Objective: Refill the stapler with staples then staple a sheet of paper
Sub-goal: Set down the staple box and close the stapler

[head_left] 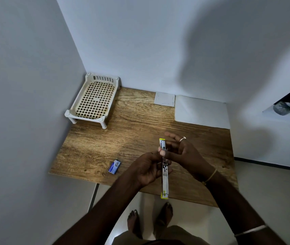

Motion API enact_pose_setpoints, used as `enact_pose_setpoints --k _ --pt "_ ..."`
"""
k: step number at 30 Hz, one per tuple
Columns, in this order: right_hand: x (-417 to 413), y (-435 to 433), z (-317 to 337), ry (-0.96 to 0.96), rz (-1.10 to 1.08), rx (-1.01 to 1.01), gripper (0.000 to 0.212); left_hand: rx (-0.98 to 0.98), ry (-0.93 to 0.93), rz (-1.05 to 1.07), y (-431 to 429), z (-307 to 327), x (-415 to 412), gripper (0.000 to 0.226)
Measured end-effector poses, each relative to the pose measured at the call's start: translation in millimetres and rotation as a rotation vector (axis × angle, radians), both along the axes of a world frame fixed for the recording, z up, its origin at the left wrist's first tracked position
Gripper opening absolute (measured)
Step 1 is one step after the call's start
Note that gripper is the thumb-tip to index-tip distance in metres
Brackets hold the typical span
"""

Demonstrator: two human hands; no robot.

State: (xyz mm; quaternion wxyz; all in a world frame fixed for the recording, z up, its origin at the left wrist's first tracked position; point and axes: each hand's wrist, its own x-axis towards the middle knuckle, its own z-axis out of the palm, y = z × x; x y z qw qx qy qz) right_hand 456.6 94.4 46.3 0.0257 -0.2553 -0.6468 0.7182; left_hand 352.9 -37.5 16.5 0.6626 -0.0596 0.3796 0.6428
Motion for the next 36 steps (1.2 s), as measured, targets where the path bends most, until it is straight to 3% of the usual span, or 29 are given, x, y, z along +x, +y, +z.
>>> enact_pose_setpoints --k 10,15,17,19,21,23,29,33,36 --pt "-12.1 0.9 -8.0 0.08 -0.143 -0.179 0.053 0.004 0.004 -0.002 3.7 2.6 -0.1 0.02" --pt "-6.3 7.7 -13.7 0.096 -0.112 -0.25 0.041 0.019 -0.005 0.013 3.7 3.9 -4.7 0.021" --pt "8.4 15.1 -21.0 -0.004 -0.068 0.026 0.053 0.006 0.001 0.048 4.9 5.2 -8.3 0.026" --pt "26.1 15.3 -32.1 -0.189 0.089 0.365 0.086 -0.024 0.004 0.106 7.3 3.2 -12.6 0.035" --pt "38.6 5.5 -37.2 -0.237 0.192 0.367 0.116 -0.037 0.019 0.134 9.3 2.2 -16.1 0.037" --pt "38.9 -2.1 -38.2 -0.125 0.148 0.286 0.123 -0.036 0.022 0.135 12.0 2.4 -16.0 0.036" --pt "10.0 9.7 -19.5 0.099 -0.054 0.096 0.097 0.021 0.008 0.068 18.2 7.9 -7.8 0.028" --pt "-2.5 10.0 -11.7 0.17 -0.062 -0.029 0.052 0.049 0.025 0.093 22.0 7.2 -2.9 0.024" --pt "-5.0 9.8 -12.0 0.155 -0.073 -0.16 0.038 0.021 0.068 0.078 21.0 5.3 -0.6 0.022"
